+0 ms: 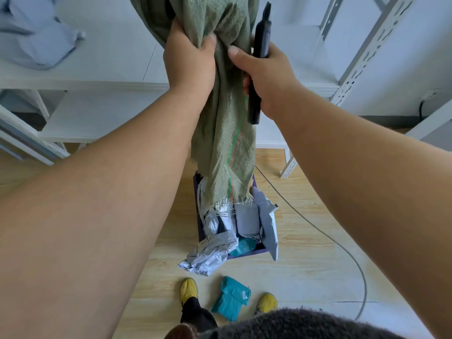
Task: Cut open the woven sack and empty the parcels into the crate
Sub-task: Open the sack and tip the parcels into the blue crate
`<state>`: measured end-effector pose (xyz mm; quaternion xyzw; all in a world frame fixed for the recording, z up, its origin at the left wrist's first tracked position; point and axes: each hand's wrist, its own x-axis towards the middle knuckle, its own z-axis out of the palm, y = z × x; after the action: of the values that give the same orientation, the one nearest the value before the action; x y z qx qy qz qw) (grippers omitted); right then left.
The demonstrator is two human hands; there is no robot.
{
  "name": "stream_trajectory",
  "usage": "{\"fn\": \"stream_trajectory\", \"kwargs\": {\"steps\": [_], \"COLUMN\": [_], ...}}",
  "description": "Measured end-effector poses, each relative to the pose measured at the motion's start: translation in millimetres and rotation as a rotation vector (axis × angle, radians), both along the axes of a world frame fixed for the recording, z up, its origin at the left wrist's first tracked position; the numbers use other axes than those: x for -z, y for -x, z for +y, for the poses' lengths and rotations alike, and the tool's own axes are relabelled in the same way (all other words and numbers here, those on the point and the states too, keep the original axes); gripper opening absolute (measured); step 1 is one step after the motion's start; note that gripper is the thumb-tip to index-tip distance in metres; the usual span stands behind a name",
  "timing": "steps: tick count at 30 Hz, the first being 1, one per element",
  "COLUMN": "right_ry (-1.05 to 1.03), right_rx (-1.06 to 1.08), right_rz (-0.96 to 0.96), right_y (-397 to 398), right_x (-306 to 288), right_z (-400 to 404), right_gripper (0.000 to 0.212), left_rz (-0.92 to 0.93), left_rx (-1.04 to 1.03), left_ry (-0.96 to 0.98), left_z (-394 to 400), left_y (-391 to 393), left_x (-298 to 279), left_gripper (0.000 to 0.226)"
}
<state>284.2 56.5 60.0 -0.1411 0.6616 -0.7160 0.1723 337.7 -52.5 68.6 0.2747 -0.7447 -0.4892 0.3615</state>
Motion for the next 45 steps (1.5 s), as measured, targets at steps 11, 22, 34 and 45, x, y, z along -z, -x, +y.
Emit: {"fn": "stream_trajectory", "kwargs": {"steps": [11, 22, 34, 45], "right_ry": [-0.026, 0.003, -0.008, -0.033], "right_rx": [0.048, 0.017, 0.062, 0.101], "right_rz": [0.046, 0.137, 0.188, 0.199], "right_y": [-9, -21, -23, -13], "right_x": [-25, -62, -89, -99], "right_z": [8, 30, 50, 47], "right_gripper": [0.020, 0.018, 0.020, 0.019], "left_rz": [-0.016, 0.011, 0.057, -0.003], "left_rx": [0.010, -0.015, 0.004, 0.127], "left_ry": [0.049, 0.056, 0.123, 0.082], "left_z": [14, 40, 60, 68], "left_y": [-11, -22, -22, -17], "left_x": [-25, -67, -93, -112], "left_gripper": [0.043, 0.040, 0.040, 0.046]}}
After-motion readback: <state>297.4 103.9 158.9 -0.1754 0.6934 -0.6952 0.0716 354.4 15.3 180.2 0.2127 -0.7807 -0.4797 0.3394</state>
